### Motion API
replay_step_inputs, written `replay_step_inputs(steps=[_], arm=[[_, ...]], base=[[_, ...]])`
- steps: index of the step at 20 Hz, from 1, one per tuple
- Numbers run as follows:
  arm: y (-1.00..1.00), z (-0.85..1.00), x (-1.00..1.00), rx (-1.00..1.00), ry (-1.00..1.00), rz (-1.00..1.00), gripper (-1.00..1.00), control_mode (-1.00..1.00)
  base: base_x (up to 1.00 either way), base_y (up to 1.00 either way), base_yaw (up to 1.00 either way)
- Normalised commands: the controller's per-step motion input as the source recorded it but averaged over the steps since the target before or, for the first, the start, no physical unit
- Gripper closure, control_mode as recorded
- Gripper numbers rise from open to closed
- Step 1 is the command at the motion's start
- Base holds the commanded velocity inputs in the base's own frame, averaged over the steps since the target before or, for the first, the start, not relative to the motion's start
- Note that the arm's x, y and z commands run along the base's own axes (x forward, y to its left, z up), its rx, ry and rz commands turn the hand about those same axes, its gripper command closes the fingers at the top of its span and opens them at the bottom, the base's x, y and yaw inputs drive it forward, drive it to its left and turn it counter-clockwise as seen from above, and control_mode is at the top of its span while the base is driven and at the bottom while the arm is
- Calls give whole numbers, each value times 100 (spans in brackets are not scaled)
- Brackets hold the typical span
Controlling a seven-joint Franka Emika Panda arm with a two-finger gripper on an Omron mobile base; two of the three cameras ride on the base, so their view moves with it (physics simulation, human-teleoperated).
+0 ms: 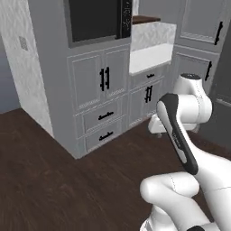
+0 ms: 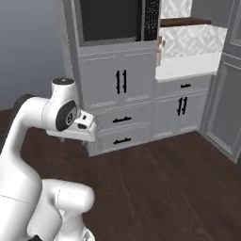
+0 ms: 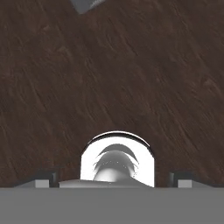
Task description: Navigate to the stand mixer.
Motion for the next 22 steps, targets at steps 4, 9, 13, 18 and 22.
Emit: replay_step_inputs(steps=[4, 9, 13, 18, 22], arm=[[0, 0, 0, 0, 0, 0, -100, 100], [0, 0, 0, 0, 0, 0, -100, 100], [0, 0, 0, 0, 0, 0, -100, 100], [0, 0, 0, 0, 0, 0, -100, 100], [0, 0, 0, 0, 0, 0, -100, 100]], base=[[0, 100, 69], [13, 94, 69], [53, 67, 68], [74, 51, 66], [92, 47, 59]])
